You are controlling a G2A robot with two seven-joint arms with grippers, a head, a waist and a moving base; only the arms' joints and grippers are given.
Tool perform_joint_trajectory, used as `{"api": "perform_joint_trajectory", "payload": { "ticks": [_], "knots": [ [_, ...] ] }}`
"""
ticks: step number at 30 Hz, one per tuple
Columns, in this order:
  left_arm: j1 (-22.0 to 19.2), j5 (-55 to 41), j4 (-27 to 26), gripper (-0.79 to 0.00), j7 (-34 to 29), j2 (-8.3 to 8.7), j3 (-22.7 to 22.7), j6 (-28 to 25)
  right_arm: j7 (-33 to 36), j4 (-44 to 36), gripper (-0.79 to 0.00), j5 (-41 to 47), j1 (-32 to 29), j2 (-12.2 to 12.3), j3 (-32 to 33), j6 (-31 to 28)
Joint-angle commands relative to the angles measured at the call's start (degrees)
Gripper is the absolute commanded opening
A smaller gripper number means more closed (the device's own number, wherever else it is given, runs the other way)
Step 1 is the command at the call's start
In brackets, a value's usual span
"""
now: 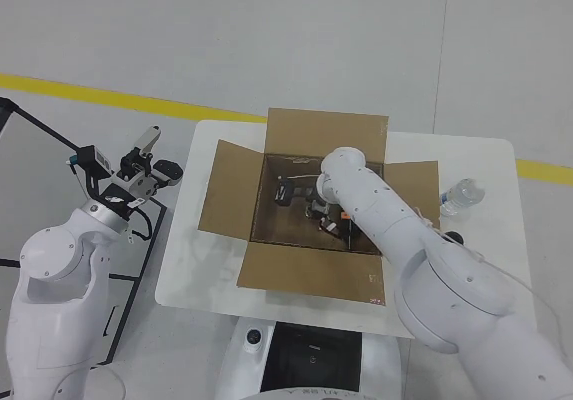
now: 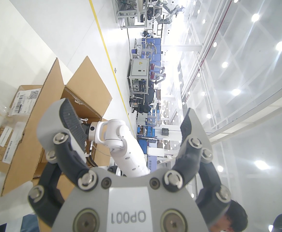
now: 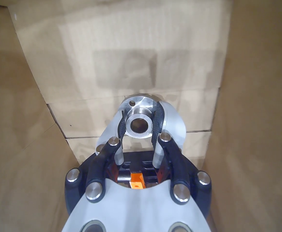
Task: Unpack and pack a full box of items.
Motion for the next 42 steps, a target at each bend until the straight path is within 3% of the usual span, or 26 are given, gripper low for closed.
{"api": "perform_joint_trajectory", "payload": {
  "ticks": [1,8,13,17,22,39,42],
  "knots": [
    [0.0,0.0,0.0,0.0,0.0,0.0,0.0,0.0,0.31,-0.65,-0.785,0.48,0.86,0.1,0.36,-0.53],
    [0.0,0.0,0.0,0.0,0.0,0.0,0.0,0.0,-2.0,-4.92,-0.785,0.13,3.36,1.87,1.51,-2.88],
    [0.0,0.0,0.0,0.0,0.0,0.0,0.0,0.0,-2.61,-10.95,-0.785,-0.86,3.27,4.4,2.85,-2.73],
    [0.0,0.0,0.0,0.0,0.0,0.0,0.0,0.0,1.97,-21.84,-0.785,-0.44,0.63,7.4,5.39,-0.45],
    [0.0,0.0,0.0,0.0,0.0,0.0,0.0,0.0,11.01,-38.1,-0.785,1.11,-6.07,13.09,12.08,-0.65],
    [0.0,0.0,0.0,0.0,0.0,0.0,0.0,0.0,11.01,-38.1,-0.785,1.11,-6.07,13.09,12.08,-0.65],
    [0.0,0.0,0.0,0.0,0.0,0.0,0.0,0.0,11.1,-41.86,-0.785,-1.81,-7.38,13.54,11.69,0.65]
  ]
}}
